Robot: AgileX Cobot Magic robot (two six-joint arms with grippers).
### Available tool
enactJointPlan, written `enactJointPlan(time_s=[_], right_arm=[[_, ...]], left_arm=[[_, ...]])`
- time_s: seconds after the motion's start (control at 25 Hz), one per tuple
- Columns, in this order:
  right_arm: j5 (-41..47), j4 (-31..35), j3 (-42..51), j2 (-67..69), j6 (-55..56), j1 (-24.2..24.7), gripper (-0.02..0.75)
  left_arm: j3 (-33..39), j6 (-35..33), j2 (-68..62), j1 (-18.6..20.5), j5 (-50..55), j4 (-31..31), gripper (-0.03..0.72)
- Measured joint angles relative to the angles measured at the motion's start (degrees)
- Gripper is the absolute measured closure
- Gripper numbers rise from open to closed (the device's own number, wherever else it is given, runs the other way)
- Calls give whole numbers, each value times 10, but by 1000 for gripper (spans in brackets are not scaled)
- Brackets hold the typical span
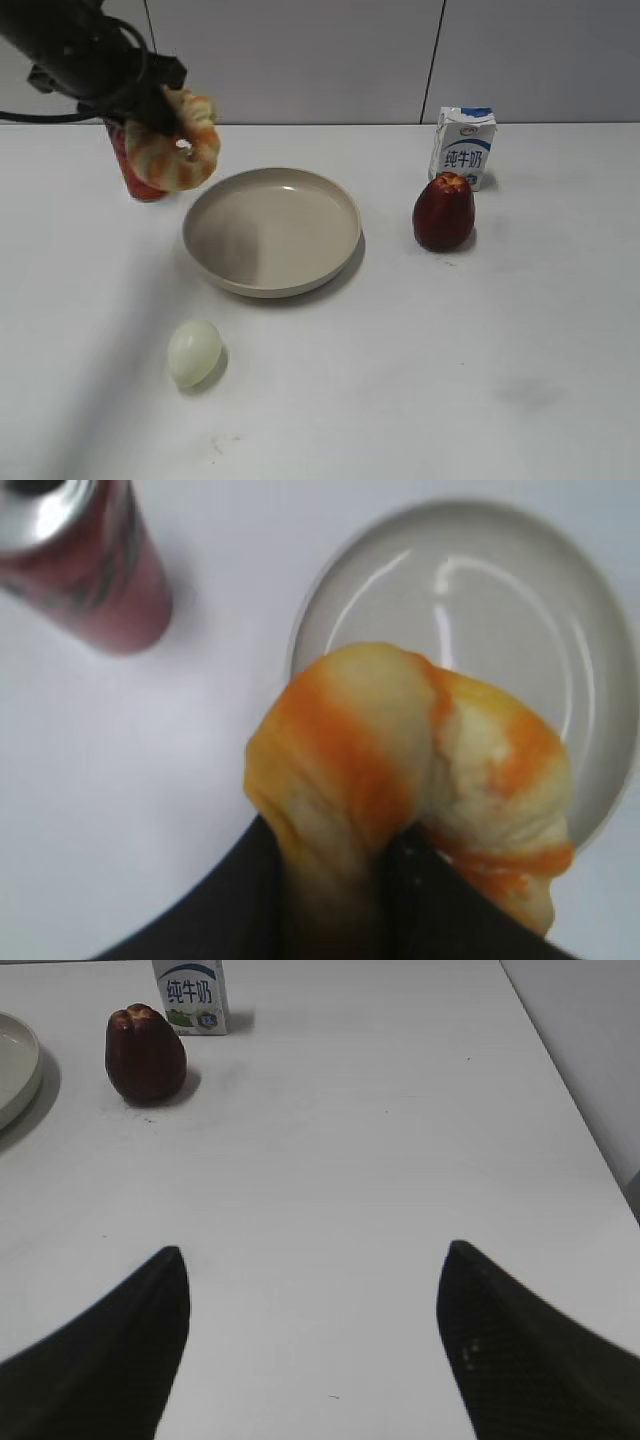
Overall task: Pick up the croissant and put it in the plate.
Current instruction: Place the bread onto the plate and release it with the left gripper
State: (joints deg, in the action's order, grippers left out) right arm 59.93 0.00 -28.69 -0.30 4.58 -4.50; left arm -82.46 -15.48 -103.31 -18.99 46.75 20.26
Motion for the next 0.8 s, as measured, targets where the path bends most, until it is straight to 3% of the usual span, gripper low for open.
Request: enactJointPlan(time_s=[0.36,0.44,0.52,0.56,0.64,0.8], right_arm=[[0,0,0,0,0,0,154],[0,0,0,0,0,0,154],[0,0,0,0,0,0,154],[0,0,0,0,0,0,154],[0,0,0,0,0,0,154],[0,0,0,0,0,0,153]], left_arm=[[-62,0,-159,-63,-33,9,516],[-62,0,-180,-69,-37,9,413],[-62,0,-191,-71,-42,9,192],[-62,0,-191,-71,-46,9,121],[-71,0,-191,-71,-45,8,72],[-106,0,-180,-73,-2,2,48]])
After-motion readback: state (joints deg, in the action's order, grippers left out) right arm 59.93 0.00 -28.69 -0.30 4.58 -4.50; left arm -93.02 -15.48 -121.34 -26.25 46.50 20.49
